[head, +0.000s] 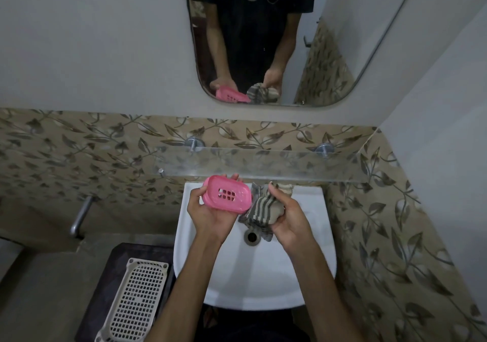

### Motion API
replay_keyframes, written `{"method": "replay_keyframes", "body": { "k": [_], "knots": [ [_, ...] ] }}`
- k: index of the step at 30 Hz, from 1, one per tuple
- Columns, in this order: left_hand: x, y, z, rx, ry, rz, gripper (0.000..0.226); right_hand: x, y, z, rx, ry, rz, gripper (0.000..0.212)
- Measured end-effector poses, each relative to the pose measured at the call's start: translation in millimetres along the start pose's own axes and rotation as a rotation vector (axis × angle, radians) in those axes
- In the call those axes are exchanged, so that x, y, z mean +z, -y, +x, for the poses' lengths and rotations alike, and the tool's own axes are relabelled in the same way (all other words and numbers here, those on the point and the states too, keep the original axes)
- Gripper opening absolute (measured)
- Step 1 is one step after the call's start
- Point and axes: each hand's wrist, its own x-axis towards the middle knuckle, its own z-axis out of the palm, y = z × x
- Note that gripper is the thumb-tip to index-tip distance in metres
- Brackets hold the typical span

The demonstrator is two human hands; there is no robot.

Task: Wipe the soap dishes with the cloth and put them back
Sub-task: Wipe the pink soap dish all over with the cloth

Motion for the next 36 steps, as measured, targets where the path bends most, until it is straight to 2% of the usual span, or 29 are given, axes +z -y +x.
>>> {"method": "replay_keyframes", "body": {
  "k": [2, 6, 10, 12, 15, 18, 20, 25, 29, 30, 33, 36],
  "knots": [
    [8, -1, 1, 0.008, 0.011, 0.005, 0.065, 8, -8, -4, -0.12, -0.029, -0.091, 0.037],
    [28, -1, 1, 0.022, 0.004, 0.056, 0.048, 21, -27, -2, -0.413, -0.123, -0.285, 0.003],
    [47, 0, 4, 0.079, -0.053, 0.191, 0.038, 26, -43, 13, -0.619, -0.227, -0.602, 0.007],
    [50, 1, 7, 0.097, -0.103, 0.224, 0.048, 26, -47, 20, -0.664, -0.227, -0.615, 0.005],
    [49, 3, 9, 0.078, -0.195, 0.234, 0.068, 20, -49, 32, -0.624, -0.176, -0.6, 0.013],
    [48, 2, 11, 0.099, -0.231, 0.324, 0.055, 14, -49, 43, -0.527, -0.182, -0.537, 0.02],
    [49, 1, 13, 0.104, -0.246, 0.419, 0.045, 14, -49, 47, -0.523, -0.199, -0.511, 0.016],
    [56, 1, 12, 0.022, -0.189, 0.64, 0.042, 17, -55, 57, -0.647, -0.266, -0.546, 0.011],
    [56, -17, 6, -0.05, -0.143, 0.523, 0.058, 20, -47, 58, -0.772, -0.199, -0.666, 0.013],
    [56, -22, 5, -0.066, -0.121, 0.485, 0.058, 20, -44, 58, -0.807, -0.176, -0.721, 0.013],
    [53, -30, 6, -0.09, -0.075, 0.475, 0.037, 19, -36, 58, -0.959, -0.162, -0.877, 0.023],
    [52, -28, 4, -0.112, -0.039, 0.452, 0.051, 17, -30, 58, -1.08, -0.161, -0.979, 0.028]
  ]
}}
